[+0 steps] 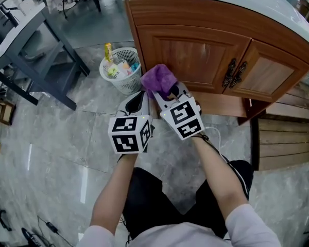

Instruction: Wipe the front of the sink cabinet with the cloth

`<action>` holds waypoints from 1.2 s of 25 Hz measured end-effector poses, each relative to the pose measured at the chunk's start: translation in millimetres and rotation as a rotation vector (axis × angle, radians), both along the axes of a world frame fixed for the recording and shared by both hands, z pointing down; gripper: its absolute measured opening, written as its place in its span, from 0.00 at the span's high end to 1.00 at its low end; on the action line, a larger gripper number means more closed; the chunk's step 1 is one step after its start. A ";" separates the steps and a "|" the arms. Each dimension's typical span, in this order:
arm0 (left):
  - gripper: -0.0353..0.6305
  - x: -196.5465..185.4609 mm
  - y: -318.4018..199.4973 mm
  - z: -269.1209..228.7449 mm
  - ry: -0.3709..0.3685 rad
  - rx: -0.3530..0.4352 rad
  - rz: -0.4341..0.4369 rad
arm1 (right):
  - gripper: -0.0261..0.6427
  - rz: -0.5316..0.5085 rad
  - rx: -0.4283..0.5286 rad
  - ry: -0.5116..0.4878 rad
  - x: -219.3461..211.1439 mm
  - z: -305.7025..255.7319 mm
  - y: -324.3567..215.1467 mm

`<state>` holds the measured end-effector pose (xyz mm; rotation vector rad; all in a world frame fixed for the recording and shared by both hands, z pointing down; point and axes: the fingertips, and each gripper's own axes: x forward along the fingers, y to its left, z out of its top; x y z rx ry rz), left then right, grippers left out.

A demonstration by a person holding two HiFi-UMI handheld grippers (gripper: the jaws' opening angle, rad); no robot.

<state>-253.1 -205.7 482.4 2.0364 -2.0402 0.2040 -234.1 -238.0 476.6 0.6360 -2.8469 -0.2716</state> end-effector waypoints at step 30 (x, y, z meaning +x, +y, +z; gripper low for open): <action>0.94 129.3 -49.5 -11.4 0.044 0.032 0.288 | 0.85 0.321 0.034 0.038 163.3 0.9 -33.1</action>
